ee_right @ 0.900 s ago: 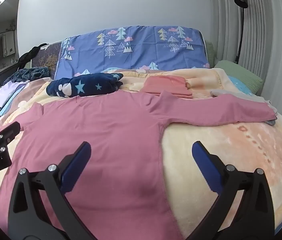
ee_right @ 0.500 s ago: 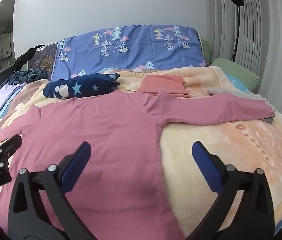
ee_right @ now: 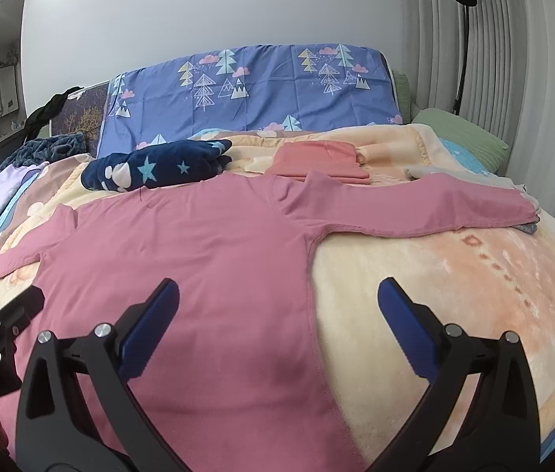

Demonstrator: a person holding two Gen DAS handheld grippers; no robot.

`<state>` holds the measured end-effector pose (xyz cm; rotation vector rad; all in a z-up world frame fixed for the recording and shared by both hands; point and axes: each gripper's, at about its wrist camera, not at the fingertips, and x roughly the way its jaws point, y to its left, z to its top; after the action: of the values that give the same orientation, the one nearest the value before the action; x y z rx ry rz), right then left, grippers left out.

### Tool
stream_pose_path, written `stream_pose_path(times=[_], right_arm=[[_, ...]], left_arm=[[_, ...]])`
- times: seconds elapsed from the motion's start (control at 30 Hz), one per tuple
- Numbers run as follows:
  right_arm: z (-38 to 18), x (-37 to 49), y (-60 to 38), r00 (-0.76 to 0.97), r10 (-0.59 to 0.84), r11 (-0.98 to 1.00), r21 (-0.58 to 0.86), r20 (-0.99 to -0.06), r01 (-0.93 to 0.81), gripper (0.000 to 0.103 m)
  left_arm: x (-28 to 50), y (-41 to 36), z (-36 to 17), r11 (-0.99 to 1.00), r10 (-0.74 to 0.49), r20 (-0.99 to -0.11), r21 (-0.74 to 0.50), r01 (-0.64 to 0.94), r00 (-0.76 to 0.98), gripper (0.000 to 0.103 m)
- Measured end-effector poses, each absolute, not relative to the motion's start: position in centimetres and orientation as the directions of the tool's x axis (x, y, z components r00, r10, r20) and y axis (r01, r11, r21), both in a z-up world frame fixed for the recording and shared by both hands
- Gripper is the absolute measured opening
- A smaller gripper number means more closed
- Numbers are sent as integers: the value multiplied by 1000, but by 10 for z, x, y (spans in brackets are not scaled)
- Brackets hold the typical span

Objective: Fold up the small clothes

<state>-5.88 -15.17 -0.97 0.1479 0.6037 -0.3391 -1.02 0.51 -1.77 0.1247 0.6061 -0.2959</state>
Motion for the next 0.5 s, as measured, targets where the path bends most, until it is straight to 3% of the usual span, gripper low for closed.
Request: stream_pose_path(times=[0.5], right_arm=[[-6,-58,-147,762,-248,944,29,-598,330,101]], left_arm=[[-2,9,-26,963,-206,-643,1,269,738,102]])
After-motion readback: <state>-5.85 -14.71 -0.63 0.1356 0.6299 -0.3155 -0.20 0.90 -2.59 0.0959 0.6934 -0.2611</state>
